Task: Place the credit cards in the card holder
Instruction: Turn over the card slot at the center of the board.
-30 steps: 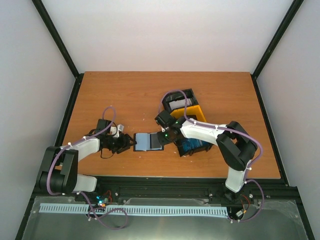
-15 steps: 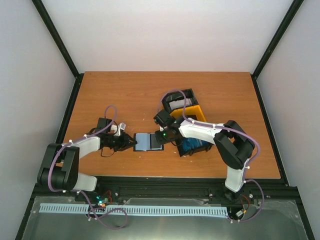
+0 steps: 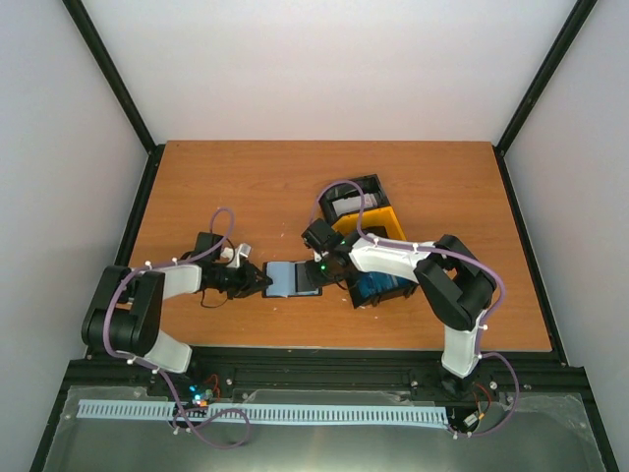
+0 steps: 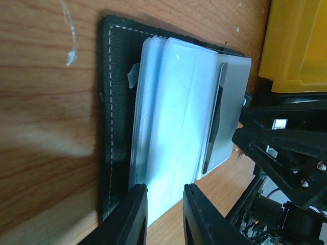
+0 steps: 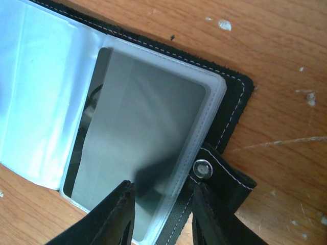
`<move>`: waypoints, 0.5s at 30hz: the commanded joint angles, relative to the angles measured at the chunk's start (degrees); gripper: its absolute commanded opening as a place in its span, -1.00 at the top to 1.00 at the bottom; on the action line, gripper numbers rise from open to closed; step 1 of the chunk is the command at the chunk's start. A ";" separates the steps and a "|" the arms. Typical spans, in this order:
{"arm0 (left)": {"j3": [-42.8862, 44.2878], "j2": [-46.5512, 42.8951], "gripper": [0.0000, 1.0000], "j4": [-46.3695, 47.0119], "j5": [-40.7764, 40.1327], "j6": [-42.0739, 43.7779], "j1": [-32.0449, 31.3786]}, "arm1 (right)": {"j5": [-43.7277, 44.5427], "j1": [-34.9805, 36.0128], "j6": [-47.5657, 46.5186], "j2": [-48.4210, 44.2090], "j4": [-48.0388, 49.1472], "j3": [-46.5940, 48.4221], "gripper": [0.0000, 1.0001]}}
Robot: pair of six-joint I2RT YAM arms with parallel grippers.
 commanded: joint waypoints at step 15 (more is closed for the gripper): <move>3.42 3.67 0.56 2.86 3.08 0.45 0.13 | -0.14 -0.09 0.75 1.40 1.04 -1.40 0.35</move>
